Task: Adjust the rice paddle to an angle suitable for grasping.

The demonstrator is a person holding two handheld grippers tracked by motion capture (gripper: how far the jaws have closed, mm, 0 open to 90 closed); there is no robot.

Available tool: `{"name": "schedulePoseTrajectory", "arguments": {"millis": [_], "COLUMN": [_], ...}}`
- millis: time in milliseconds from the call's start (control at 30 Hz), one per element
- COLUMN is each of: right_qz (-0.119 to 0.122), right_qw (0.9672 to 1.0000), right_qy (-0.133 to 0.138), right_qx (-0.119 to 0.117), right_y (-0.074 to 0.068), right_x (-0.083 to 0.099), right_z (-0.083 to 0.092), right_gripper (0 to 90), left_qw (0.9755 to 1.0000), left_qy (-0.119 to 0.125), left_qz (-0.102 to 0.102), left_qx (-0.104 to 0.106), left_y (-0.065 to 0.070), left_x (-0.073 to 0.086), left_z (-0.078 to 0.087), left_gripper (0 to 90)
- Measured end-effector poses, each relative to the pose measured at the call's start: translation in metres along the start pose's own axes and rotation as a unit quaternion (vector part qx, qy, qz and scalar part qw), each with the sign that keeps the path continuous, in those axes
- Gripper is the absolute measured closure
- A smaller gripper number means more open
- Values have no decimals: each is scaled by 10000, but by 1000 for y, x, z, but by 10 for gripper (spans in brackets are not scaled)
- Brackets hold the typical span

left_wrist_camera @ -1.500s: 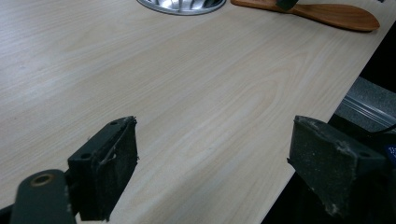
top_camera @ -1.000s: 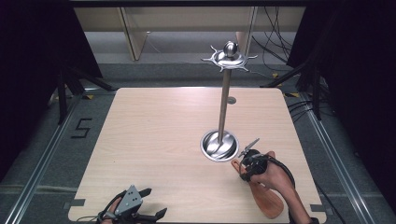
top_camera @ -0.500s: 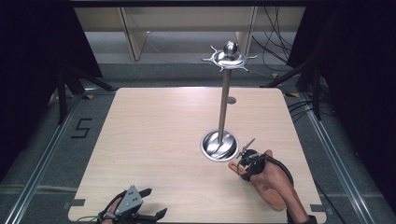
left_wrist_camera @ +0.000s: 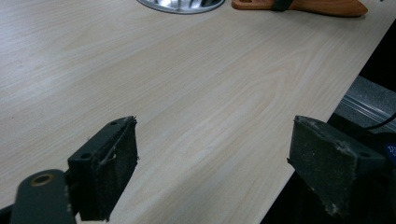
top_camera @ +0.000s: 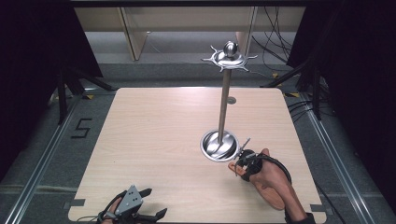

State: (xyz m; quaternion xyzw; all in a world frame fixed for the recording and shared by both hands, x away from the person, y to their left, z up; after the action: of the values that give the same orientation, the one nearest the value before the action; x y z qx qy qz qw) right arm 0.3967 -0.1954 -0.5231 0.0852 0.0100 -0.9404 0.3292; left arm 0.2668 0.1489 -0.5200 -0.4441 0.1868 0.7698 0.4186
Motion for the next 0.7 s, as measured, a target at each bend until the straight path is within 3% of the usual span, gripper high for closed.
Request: {"name": "schedulePoseTrajectory", "arguments": {"millis": [33, 67, 233, 300, 333, 367, 700], "right_qz": [177, 17, 134, 154, 52, 97, -82], "right_qw": [9998, 10000, 9999, 9996, 9998, 9993, 9960], "right_qy": [4, -50, -4, 186, 207, 367, 886], "right_qx": [50, 56, 64, 120, 32, 33, 35], "right_y": [4, 1, 4, 5, 2, 5, 11], "right_x": [0, 2, 3, 3, 4, 4, 12], "right_z": [-1, 0, 4, 6, 8, 13, 39], "right_gripper": [661, 661, 661, 661, 661, 661, 662], "left_qw": [10000, 10000, 10000, 10000, 10000, 10000, 10000], "left_qy": [44, 42, 31, 24, 33, 34, 32], "left_qz": [50, 41, 19, 6, 27, 36, 11], "left_qx": [9, 9, 2, 4, -1, -4, -3], "left_y": [1, 1, 0, 0, 0, 0, 0], "left_x": [-1, 0, 0, 0, 0, 0, -1], "left_z": [0, 0, 0, 0, 0, 0, 0], "left_gripper": [149, 149, 149, 148, 148, 149, 148]}}
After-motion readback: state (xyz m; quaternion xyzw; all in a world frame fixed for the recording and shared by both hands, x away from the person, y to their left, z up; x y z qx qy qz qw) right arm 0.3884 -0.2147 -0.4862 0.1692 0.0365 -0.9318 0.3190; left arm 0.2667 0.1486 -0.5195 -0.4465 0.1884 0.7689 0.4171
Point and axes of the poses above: each handheld gripper's, and its own axes: z roughly backward along the jaws, x roughly out of its underside, y roughly to its right, the point moved 5 cm from there along -z, roughly forward along the jaws, and after that the axes turned 13 degrees about -z, right-handed, at the moved point
